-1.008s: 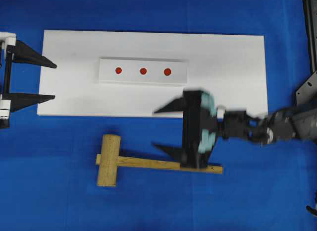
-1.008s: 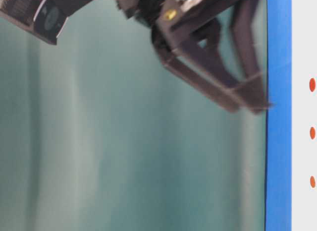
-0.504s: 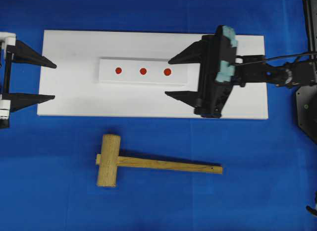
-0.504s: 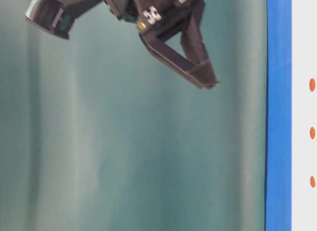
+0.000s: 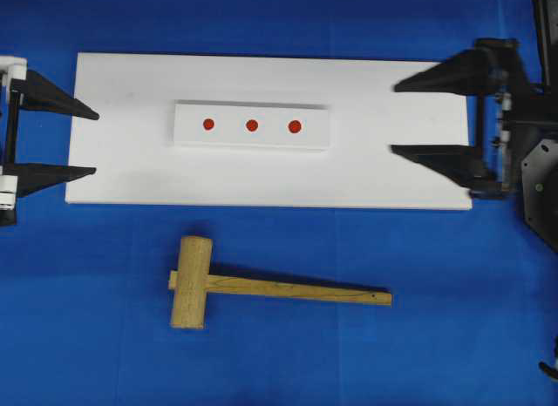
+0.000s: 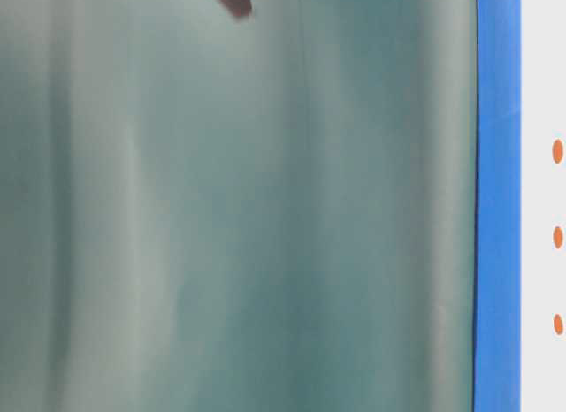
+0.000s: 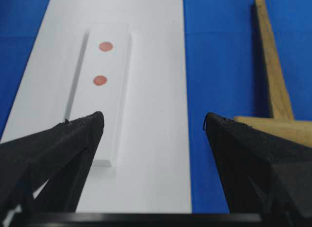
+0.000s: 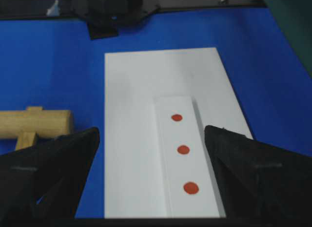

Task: Hit the mark with a hammer.

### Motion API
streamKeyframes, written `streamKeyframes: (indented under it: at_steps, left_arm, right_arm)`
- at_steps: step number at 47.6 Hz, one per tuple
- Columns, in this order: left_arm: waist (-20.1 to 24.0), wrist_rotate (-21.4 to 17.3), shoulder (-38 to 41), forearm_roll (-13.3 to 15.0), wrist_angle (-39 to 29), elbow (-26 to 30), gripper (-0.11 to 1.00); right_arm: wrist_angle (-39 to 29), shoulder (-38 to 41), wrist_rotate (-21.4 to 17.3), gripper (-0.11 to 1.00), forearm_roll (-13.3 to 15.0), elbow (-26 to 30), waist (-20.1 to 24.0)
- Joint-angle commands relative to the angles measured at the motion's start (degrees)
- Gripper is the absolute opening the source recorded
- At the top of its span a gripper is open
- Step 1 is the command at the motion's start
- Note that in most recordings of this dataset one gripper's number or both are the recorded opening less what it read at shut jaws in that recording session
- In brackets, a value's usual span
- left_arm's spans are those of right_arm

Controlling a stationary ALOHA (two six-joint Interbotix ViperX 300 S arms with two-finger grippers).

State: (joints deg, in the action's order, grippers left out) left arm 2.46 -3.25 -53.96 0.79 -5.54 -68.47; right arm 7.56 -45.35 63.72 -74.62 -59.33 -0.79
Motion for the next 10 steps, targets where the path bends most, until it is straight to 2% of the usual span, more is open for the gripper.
streamKeyframes:
  at_steps: [1, 10]
  left_arm:
    - [0.18, -0.26, -0.09, 0.09, 0.26, 0.53, 0.82]
    - [0.09, -1.23, -1.67, 0.09, 0.26, -0.18, 0.82]
  right_arm:
    - [-0.53, -2.55, 0.18, 0.8, 0.18, -1.85, 0.0]
    - [-1.58, -7.12, 0.7, 0.79, 0.18, -7.65, 0.0]
